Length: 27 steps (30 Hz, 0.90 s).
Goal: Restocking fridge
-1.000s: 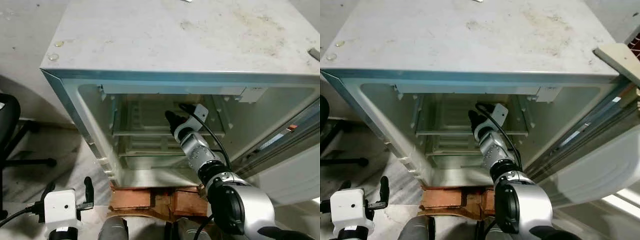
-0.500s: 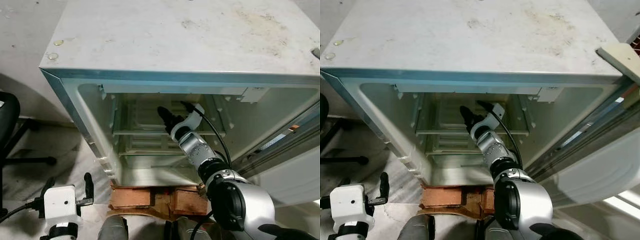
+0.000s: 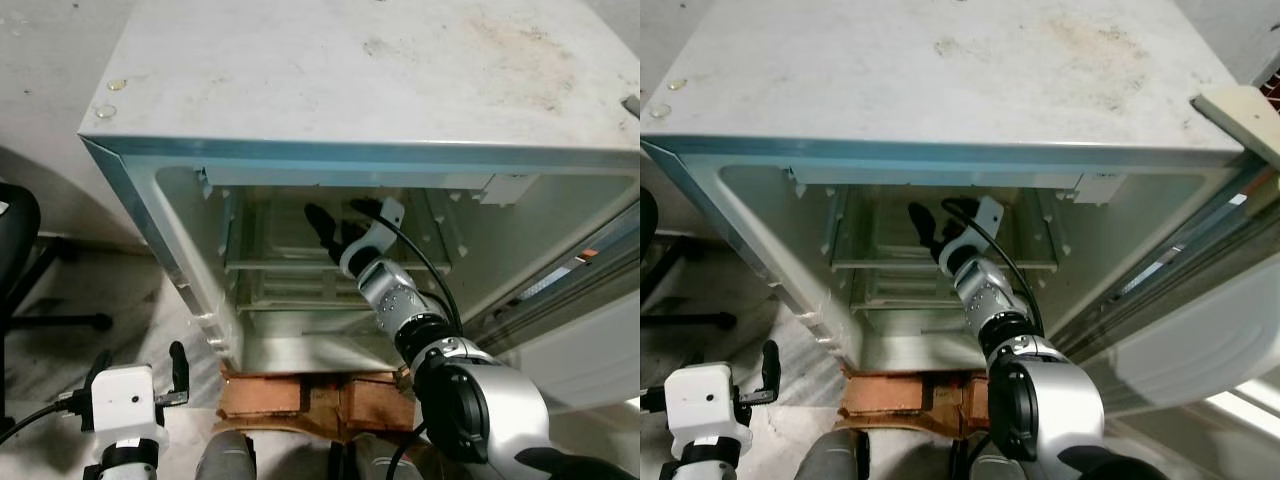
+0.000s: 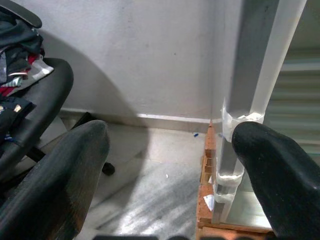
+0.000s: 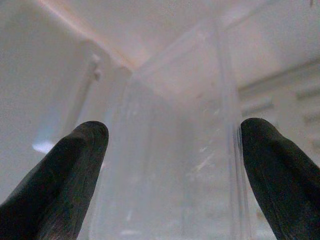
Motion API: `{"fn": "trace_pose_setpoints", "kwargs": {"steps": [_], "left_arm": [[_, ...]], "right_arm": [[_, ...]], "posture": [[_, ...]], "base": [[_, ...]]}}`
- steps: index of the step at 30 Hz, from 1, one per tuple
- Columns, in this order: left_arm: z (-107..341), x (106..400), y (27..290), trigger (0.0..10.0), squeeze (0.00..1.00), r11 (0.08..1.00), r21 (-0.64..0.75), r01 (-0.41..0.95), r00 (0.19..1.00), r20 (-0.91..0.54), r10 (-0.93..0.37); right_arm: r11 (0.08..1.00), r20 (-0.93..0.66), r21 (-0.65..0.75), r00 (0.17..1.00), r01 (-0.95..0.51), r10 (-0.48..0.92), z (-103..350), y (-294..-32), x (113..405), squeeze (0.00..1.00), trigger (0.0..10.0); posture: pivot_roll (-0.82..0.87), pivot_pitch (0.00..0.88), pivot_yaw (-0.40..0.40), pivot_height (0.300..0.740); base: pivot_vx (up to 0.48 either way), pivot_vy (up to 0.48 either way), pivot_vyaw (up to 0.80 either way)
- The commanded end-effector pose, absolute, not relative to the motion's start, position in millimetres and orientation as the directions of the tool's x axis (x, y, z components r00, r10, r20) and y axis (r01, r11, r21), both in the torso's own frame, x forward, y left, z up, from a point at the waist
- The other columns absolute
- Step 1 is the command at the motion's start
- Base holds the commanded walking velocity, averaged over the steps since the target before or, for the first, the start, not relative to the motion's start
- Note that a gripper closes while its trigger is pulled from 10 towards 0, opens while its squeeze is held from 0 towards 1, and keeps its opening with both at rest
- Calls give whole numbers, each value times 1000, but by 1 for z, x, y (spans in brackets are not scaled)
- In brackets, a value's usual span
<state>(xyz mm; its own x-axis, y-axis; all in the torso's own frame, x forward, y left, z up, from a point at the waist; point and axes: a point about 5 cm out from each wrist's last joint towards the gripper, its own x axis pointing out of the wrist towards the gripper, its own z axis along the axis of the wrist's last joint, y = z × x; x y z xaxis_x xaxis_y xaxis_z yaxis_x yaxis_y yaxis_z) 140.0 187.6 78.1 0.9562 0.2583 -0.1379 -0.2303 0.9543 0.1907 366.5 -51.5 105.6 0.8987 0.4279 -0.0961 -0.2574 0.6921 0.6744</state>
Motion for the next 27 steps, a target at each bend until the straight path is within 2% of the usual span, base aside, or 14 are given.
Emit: {"fn": "trace_pose_setpoints", "kwargs": {"steps": [1,7,15,24,25,26,27], "left_arm": [[72,136,188,10000,0,954,191,-232,950,-169,264],[71,140,188,10000,0,956,186,-229,951,-165,260],[71,145,189,10000,0,956,186,-227,954,-155,257],[83,152,188,10000,0,951,179,-250,957,-101,271],[84,154,187,10000,0,950,174,-258,956,-95,277],[86,156,186,10000,0,951,168,-261,957,-88,278],[86,158,186,10000,0,952,163,-259,958,-84,275]], "right_arm": [[725,-87,639,913,-256,400,110,-60,370,1000,10000],[760,-68,604,934,-241,351,111,-83,374,1000,10000],[796,-58,529,923,-295,380,105,-93,369,1000,10000],[849,23,413,935,-331,354,114,-120,364,1000,10000],[854,37,390,933,-344,359,115,-123,361,804,10000],[860,45,370,931,-352,362,116,-125,358,431,10000],[867,54,344,929,-361,366,116,-126,354,0,10000]], "posture": [[227,175,-87,740],[206,179,-83,740],[194,166,-86,740],[188,157,-86,740],[184,153,-87,740],[184,153,-87,740],[177,149,-85,740]], "base": [[0,0,0],[0,0,0],[0,0,0],[0,0,0],[0,0,0],[0,0,0],[0,0,0]]}}
